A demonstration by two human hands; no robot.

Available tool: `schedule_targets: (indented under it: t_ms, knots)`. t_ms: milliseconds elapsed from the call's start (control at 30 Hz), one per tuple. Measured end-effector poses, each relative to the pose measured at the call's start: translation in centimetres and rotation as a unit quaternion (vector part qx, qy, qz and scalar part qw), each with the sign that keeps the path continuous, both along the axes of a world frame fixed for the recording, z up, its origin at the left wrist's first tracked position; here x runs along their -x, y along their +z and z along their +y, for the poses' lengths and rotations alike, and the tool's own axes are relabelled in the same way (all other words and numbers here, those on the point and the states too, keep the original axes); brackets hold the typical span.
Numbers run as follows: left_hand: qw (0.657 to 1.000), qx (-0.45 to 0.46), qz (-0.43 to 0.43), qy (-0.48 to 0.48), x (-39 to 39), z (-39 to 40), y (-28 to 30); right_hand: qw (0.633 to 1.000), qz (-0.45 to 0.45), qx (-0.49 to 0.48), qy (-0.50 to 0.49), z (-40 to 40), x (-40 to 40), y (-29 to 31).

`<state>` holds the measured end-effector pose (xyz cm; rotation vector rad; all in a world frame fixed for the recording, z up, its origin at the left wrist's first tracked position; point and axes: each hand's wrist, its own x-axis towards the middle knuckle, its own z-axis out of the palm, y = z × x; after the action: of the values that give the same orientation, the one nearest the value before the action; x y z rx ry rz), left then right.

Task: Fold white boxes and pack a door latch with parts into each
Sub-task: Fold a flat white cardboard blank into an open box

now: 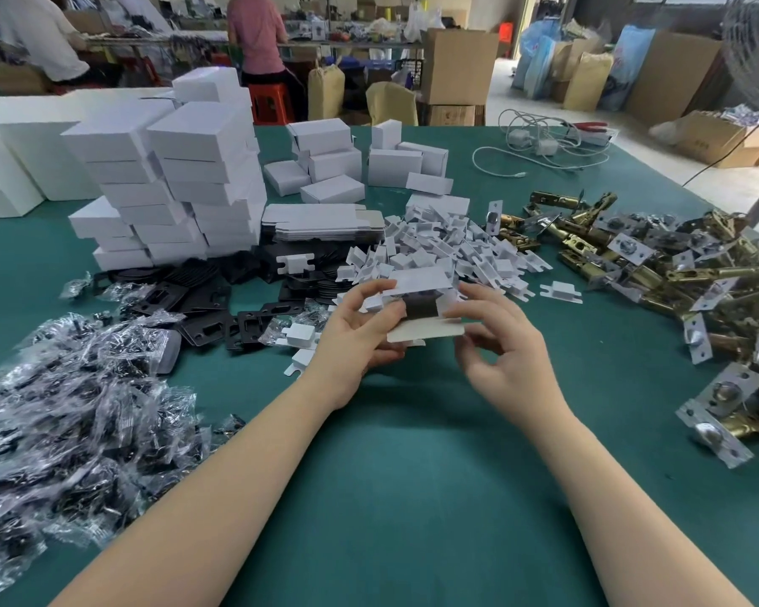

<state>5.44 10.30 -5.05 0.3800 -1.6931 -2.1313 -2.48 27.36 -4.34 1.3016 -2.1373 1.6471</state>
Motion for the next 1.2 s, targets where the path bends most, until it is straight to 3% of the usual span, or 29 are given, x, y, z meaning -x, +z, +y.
schedule_targets:
  t_ms: [167, 333, 433, 667, 833, 967, 1200]
  knots:
    - [0.999, 0.022, -0.003, -0.044, -0.2, 0.2, 0.2, 1.000, 0.016, -0.016, -0.010, 0.4, 0.6, 0.1]
    - [0.996, 0.041, -0.010, -0.084, -0.4, 0.3, 0.4, 0.997, -0.058, -0.017, 0.041, 0.6, 0.5, 0.1]
    - [0.997, 0.028, -0.013, -0.075, -0.4, 0.3, 0.4, 0.999, 0.003, -0.034, 0.032, 0.5, 0.8, 0.1]
    - [0.995, 0.037, 0.000, -0.089, -0.5, 0.5, 0.8, 0.999, -0.001, -0.023, 0.032, 0.5, 1.0, 0.0]
    - [0.990, 0.074, 0.037, -0.118, -0.8, 0.6, 0.6, 0.995, -0.095, 0.004, 0.026, -0.3, 0.4, -0.5]
    - [0.989, 0.104, 0.040, -0.099, -0.7, 0.9, 0.5, 0.999, -0.033, 0.006, -0.007, -0.3, 0.4, -0.5]
    - [0.970, 0.233, 0.060, 0.018, -0.5, 2.3, -0.2, 0.994, -0.081, 0.008, -0.071, -1.0, -0.3, -0.7]
